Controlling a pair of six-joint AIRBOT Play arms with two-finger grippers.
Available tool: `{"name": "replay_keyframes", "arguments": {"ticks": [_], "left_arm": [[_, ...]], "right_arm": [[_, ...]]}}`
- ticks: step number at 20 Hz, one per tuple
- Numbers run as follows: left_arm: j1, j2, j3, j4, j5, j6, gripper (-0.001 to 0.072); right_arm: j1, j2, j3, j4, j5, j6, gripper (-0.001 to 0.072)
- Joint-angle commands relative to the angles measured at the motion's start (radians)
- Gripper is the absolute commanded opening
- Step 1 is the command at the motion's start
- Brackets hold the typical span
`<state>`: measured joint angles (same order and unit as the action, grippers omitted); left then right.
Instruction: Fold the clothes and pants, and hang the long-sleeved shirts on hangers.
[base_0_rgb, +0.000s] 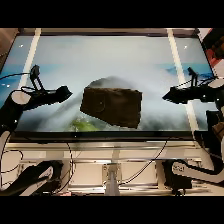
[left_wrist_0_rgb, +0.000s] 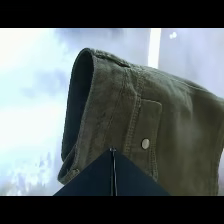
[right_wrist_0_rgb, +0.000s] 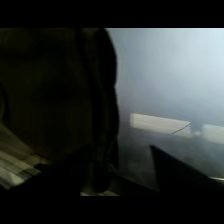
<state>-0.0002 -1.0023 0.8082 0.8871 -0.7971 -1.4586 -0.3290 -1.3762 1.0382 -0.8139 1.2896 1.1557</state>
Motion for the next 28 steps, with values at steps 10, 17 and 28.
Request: {"name": "replay_keyframes", "arguments": {"ticks": [10,17,28], "left_arm": [[0.002,0.007,0.001,-0.002,0.000,0.007,0.0035],[0.002,0.007,0.001,-0.003,0.000,0.007,0.0035],[0.002,0.007,0.001,-0.002,0.001,0.007,0.0035]], "right_arm": [[0.283,-0.346,-0.051,0.217,-0.183,-0.091,0.0619],[0.326,-0.360,-0.049,0.359,-0.229,-0.148,0.0609],[0.425,-0.317,0.169,0.198,-0.283,-0.176,0.0017]]}}
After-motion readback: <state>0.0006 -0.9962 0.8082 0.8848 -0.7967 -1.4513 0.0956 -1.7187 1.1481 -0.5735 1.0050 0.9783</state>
